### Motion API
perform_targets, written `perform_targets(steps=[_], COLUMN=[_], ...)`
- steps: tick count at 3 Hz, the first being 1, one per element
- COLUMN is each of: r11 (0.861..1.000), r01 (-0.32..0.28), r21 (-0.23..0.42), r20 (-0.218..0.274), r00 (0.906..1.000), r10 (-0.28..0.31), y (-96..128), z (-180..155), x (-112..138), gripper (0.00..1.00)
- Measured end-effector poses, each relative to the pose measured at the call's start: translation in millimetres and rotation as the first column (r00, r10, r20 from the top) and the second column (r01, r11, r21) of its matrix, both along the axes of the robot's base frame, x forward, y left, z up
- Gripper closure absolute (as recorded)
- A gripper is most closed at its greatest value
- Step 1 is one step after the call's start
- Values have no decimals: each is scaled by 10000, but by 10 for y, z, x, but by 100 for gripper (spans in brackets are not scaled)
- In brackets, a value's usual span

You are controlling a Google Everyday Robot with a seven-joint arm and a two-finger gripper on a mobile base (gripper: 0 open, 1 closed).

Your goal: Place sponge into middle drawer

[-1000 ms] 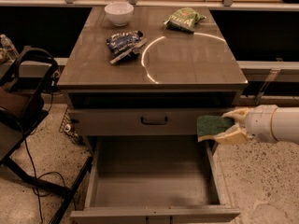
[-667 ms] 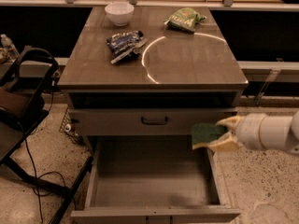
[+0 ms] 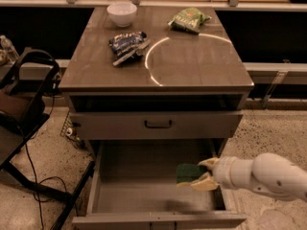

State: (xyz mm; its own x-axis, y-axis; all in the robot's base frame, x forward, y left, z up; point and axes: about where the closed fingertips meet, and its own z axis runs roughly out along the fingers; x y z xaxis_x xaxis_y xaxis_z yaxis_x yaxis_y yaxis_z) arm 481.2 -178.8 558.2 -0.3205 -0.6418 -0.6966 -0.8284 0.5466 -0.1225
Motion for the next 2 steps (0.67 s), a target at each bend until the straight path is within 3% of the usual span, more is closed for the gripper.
perform_targets(steps=[1, 2], r11=[9988, 9966], r01=[-200, -528], r21=[440, 627], r20=[-385, -419], r00=[9990, 9976], r10=[217, 555], y=[305, 514], z=[-509, -937], x=[-48, 68], gripper=[100, 100])
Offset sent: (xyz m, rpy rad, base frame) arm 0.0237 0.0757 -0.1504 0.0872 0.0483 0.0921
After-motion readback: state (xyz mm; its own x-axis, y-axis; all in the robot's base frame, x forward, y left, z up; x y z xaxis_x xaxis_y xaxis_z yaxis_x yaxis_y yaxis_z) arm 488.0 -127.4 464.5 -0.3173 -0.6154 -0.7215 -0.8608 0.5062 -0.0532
